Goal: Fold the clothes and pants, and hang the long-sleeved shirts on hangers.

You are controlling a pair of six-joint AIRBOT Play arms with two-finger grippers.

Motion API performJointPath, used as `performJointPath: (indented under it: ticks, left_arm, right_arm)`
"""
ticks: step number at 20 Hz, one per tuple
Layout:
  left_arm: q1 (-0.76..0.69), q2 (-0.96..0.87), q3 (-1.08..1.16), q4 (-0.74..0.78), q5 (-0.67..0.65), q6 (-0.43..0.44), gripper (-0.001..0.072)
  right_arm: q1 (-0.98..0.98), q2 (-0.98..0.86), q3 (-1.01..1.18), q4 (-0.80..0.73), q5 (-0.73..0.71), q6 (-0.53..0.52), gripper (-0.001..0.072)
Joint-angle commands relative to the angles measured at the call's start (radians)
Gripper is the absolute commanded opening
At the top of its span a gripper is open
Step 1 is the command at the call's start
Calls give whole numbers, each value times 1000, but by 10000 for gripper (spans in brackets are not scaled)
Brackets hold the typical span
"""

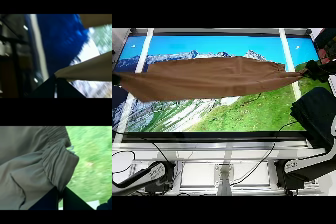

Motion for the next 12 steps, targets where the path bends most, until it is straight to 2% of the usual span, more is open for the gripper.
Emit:
performJointPath:
  ticks: [1,3,6,8,10,12]
  left_arm:
    - [-3,69,1,1,233,4,14]
    - [-2,85,0,1,148,3,14]
    - [12,50,-2,0,-178,3,13]
    - [27,-11,-16,-1,-338,3,13]
    - [36,-91,-34,-2,-368,3,13]
    - [33,-175,-35,-3,-314,3,13]
  right_arm:
    - [8,1,1,-6,8,5,29]
    - [8,2,1,-9,32,5,29]
    - [11,2,0,-35,50,5,29]
    - [14,1,-14,-53,48,4,29]
    - [14,1,-42,-56,40,3,29]
    - [14,1,-67,-61,18,3,30]
